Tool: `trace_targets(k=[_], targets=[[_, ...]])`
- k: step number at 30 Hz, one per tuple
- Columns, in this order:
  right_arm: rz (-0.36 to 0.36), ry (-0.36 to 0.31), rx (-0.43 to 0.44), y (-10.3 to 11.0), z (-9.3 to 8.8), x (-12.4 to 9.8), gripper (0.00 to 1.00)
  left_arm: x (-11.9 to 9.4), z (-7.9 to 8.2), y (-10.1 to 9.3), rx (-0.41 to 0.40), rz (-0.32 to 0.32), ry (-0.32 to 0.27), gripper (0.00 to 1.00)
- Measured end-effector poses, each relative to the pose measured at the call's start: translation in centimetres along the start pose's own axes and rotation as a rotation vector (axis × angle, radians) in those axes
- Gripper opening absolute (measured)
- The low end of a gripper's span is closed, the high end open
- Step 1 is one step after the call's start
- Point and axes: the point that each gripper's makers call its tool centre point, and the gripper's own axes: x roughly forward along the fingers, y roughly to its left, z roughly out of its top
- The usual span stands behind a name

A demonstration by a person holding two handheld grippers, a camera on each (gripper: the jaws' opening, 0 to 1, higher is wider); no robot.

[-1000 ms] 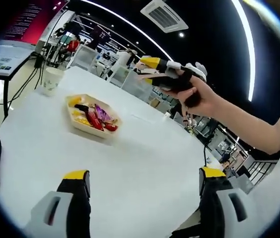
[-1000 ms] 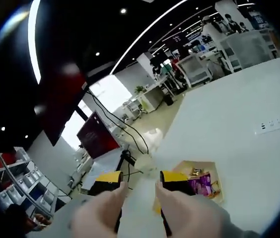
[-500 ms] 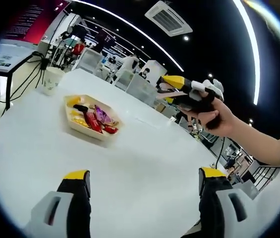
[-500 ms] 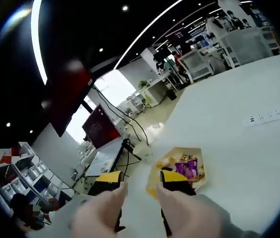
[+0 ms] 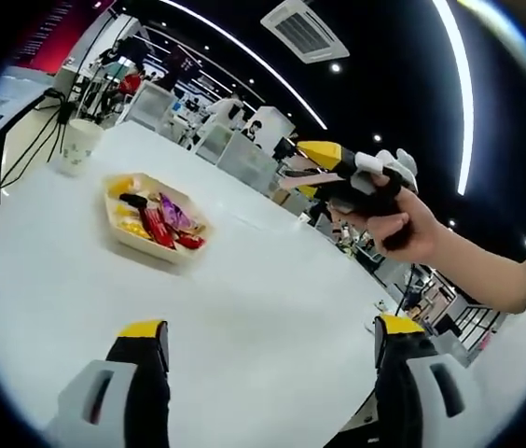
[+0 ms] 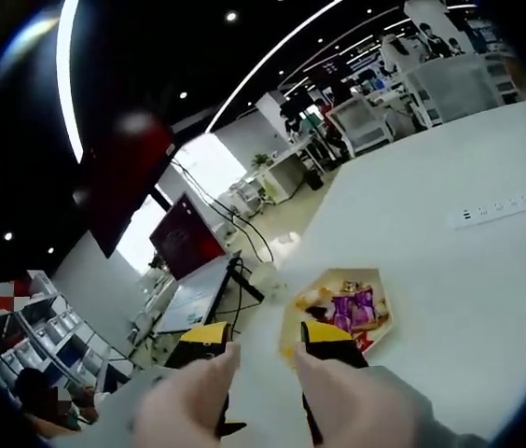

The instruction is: Place the target food into the container with the food tongs after gripping and lifting it, then release it inside without dropping or visibly crushing the food.

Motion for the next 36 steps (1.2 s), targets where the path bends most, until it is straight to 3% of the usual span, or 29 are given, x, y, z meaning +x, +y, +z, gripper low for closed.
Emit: trace_targets(k=[3,9,12,14,19,20,26,30,34,36], targets=[[-0.026,-0.006,-0.021,-0.1,0.2,0.1,0.29,-0.1,0.8,-0.4,0.0,-0.039,-0.015,0.92],[-0.05,-0.045,-0.032,-0.3,0.1,-0.8,0.29,0.4,0.4,-1.1,0.014,-0.102,0.026,0.92],[-0.056,-0.043,-0.006,-1.2,-0.5,-0.3,0.29,0.3,-0.1,-0.6,0.039,-0.087,0.068,0.91],[-0.04,-0.044,0.006,-1.3,-0.7,0.1,0.29,0.2,0.7,-0.3,0.014,-0.081,0.019,0.92],[0.007,-0.018,0.02,-1.1,-1.7,-0.1,0.29,0.9,0.2,0.5,-0.089,-0.048,0.016,0.88],[0.02,-0.019,0.017,-1.2,-1.9,-0.4,0.29,1.1,0.8,0.2,-0.094,-0.058,-0.025,0.89],[0.012,-0.019,0.045,-2.0,-2.0,-1.1,0.29,1.9,2.0,-1.1,-0.137,-0.115,-0.079,0.91],[0.027,-0.04,0.02,-1.3,-1.3,-1.3,0.29,2.0,2.7,-2.1,-0.146,-0.191,-0.061,0.86],[0.032,-0.034,0.024,-0.4,-1.6,-1.3,0.29,1.5,4.0,-2.3,-0.162,-0.197,-0.11,0.89],[0.036,-0.037,0.019,0.1,-1.8,-1.5,0.29,1.4,3.7,-2.6,-0.127,-0.213,-0.097,0.9]])
